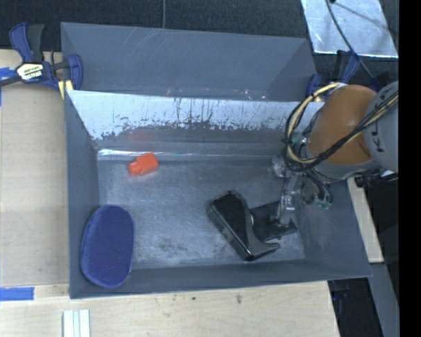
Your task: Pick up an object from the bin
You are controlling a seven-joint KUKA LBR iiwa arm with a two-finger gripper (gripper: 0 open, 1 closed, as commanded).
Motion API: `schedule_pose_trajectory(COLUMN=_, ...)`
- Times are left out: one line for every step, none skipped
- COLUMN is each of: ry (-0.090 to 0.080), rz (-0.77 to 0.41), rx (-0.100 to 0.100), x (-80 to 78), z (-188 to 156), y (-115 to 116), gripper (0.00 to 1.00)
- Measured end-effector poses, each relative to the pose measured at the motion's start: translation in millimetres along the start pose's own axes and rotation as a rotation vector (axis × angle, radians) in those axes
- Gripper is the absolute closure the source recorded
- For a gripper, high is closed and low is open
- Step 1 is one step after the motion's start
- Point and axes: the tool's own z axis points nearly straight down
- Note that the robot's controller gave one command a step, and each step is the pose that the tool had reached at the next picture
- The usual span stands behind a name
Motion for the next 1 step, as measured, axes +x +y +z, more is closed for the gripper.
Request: schedule_pose_trajectory(ry=-0.011, rz=-0.033, rx=0.004, x=-20.2, z=-36.6, y=-43.4, gripper=0.00)
